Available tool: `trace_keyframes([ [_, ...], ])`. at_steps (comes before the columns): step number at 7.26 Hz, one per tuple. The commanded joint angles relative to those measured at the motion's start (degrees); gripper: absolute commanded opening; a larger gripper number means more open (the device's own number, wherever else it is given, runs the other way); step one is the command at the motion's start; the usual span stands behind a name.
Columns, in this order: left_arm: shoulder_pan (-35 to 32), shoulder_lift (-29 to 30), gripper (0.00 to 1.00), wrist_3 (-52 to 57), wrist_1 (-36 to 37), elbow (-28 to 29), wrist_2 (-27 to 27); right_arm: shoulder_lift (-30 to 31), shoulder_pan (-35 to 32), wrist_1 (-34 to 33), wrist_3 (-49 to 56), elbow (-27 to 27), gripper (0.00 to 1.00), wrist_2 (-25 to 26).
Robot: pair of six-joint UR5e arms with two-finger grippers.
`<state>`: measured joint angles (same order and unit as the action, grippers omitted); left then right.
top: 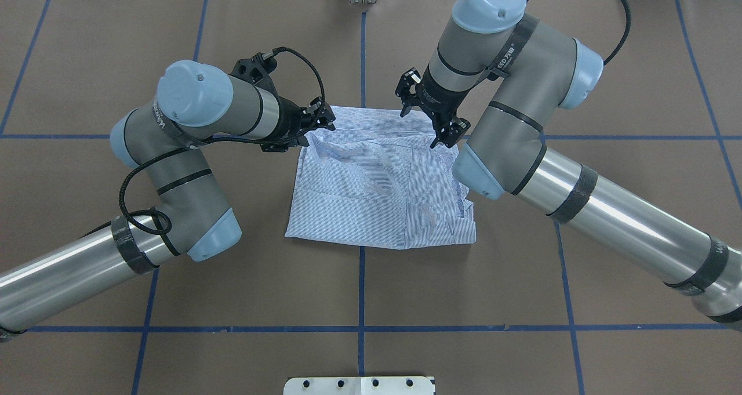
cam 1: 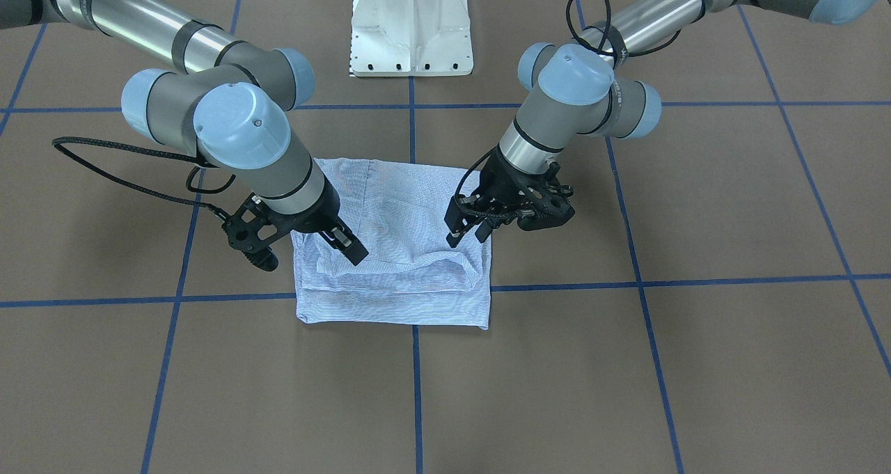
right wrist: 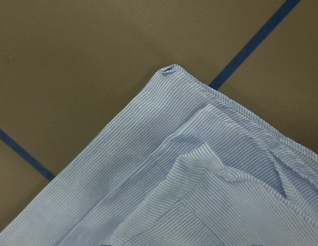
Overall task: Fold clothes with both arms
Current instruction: 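Lay the folded end down on the far half and open both grippers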
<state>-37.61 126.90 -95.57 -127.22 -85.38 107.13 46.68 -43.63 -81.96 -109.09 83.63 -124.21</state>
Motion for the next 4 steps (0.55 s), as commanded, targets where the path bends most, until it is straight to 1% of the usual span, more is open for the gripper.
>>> trace_keyframes([
  [1,-0.80,-0.24,1.00,0.12,0.74,-0.40,1.14,-0.37,1.35,0.67,0.27,0.04,1.00,0.20],
  [2,-2.28,-0.85,1.00,0.12,0.83,-0.75,3.07,-0.80,3.27,0.66,2.89,0.21,1.00,1.24],
  [3,-2.90,-2.51,1.00,0.29,0.84,-1.45,3.70,-0.81,5.03,0.66,5.35,0.56,1.00,3.60],
  [4,-4.04,-4.53,1.00,2.29,0.84,-2.84,4.66,-1.07,6.36,0.58,8.33,0.65,1.00,4.06],
])
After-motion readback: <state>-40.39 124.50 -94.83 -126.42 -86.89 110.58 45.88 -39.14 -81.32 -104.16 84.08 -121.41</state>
